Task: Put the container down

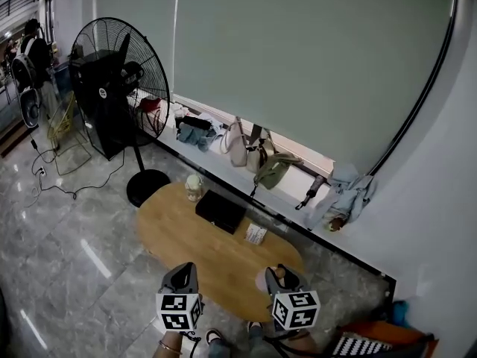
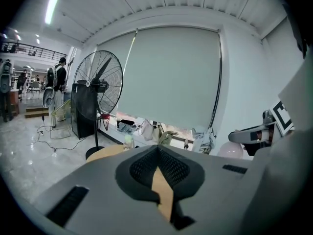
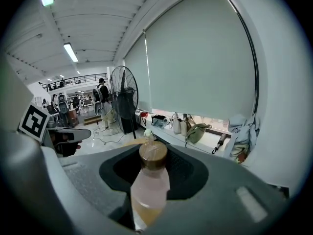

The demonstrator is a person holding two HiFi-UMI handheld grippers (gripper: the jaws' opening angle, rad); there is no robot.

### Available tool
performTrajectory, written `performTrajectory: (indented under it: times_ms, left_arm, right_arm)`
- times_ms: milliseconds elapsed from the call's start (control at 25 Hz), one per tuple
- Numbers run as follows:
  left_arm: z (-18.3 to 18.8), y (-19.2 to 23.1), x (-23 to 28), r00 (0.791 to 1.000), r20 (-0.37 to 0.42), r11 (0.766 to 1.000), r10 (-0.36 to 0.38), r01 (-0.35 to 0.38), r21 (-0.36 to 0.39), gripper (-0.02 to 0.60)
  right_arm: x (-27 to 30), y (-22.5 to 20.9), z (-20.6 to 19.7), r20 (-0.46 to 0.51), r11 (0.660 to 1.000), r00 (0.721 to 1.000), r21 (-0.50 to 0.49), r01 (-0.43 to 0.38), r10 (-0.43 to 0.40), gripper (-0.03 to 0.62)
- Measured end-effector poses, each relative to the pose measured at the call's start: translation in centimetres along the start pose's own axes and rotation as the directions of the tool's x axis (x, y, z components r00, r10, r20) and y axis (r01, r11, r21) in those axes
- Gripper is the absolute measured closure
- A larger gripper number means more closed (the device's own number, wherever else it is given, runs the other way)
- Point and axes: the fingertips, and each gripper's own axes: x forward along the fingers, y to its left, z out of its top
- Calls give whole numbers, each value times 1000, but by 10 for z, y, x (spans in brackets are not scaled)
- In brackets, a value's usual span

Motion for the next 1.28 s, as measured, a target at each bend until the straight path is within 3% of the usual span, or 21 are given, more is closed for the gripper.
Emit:
performTrajectory:
  times_ms: [200,640,1000,1280]
  left_arm:
    - [-5,-11,15,1000,-17,1000,19,-19,-10,588]
    - [-37,-27,61,995,-73,997,66,-69,-42,588]
    - [-93,-30,99,983,-149,992,104,-113,-53,588]
    - [-158,-19,119,971,-200,986,130,-149,-81,588]
  right_arm:
    - [11,-24,0,-5,1000,1000,-3,21,-21,457]
    - [49,-63,-16,-34,1000,999,-8,-24,24,457]
    - [92,-87,-73,-95,998,994,23,-59,61,457]
    - [122,-94,-145,-162,996,983,24,-84,87,457]
